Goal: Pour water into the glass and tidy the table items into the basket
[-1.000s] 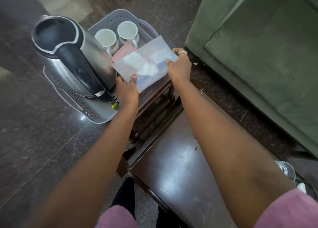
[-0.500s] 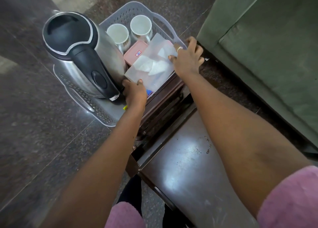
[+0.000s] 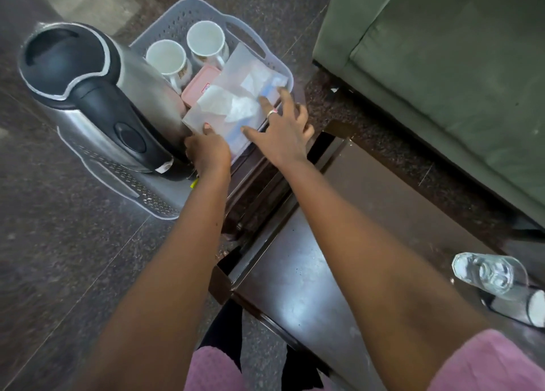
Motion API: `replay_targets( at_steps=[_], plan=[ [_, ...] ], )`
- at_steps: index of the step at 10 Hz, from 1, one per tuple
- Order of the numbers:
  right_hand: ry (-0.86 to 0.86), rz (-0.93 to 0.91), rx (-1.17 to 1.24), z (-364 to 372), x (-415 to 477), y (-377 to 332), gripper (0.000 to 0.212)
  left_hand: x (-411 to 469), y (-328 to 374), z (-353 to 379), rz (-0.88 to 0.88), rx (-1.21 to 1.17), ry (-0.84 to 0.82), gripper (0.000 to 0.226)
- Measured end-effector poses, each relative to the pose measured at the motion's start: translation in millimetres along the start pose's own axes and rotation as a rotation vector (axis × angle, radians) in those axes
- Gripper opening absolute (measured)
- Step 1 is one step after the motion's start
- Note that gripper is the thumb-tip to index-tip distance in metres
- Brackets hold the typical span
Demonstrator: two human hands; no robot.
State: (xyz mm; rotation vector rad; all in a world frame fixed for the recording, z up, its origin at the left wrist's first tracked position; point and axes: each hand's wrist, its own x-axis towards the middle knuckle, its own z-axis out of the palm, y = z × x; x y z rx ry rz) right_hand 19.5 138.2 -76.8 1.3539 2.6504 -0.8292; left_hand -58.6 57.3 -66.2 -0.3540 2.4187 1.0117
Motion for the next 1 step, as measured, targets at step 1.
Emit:
replay_targets(
  at_steps=[1],
  plan=[
    [0.061,-0.022,0.032,0.5,-9.2,-4.3,0.066,-19.1,-4.7,-1.1,0.043,0.039,0.032,0.051]
  ],
)
